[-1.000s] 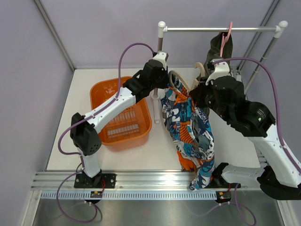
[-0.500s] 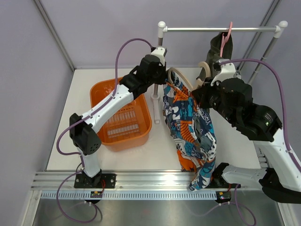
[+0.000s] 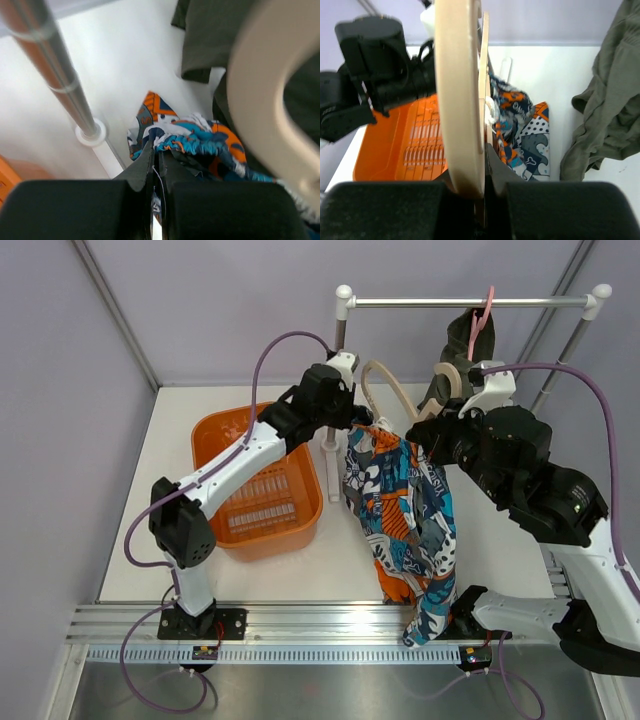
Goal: Remove the shorts from the hanger
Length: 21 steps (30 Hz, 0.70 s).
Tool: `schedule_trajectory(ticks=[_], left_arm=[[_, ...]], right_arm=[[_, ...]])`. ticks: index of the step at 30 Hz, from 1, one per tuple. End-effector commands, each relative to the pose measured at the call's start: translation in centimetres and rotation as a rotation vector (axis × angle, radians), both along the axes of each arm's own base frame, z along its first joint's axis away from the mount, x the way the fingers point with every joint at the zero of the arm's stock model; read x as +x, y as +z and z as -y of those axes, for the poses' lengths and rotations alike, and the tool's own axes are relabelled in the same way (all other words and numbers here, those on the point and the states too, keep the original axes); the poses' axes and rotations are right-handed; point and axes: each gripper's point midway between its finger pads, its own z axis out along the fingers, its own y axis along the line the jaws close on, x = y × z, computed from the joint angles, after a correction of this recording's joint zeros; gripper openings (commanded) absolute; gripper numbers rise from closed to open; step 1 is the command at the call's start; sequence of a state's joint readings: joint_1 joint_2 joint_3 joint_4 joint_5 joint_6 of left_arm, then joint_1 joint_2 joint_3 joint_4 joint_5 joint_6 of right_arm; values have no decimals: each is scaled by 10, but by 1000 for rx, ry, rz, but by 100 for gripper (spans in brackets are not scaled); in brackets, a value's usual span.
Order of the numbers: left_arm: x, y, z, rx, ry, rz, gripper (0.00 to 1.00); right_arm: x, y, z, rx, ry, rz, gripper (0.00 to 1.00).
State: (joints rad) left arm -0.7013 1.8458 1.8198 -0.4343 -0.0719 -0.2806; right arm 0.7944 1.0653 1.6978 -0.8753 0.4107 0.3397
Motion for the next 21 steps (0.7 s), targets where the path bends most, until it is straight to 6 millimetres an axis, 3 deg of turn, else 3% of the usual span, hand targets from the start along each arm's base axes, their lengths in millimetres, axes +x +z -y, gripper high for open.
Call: schedule_trajectory(ticks=[1,5,6,8,9,14,17,18,21], left_arm=[[-25,29,9,-7,-80,104,0],[-86,63,37,-17,-257,183,0],[-114,71,52,-15,-329,209,0],[-148,95,57,4,-419,296,0],[-178,98,68,11,-493,308,0],[-266,124,74,41,-730,413,0],[-292,147,64,19,-776,469,0],[-303,156,60,15,-788,493,0],[-310,179,46,-2,-776,531,0]], right_arm=[[9,31,7,56,-69,103,0],[25,30,10,8,-139,128,0],[29,30,10,0,-154,134,0],[38,29,11,-33,-190,138,0],[42,31,12,-37,-214,145,0],[65,33,11,-84,-275,147,0],[82,32,11,-90,-299,137,0],[89,36,20,-79,-318,135,0],[107,36,23,-62,-319,104,0]])
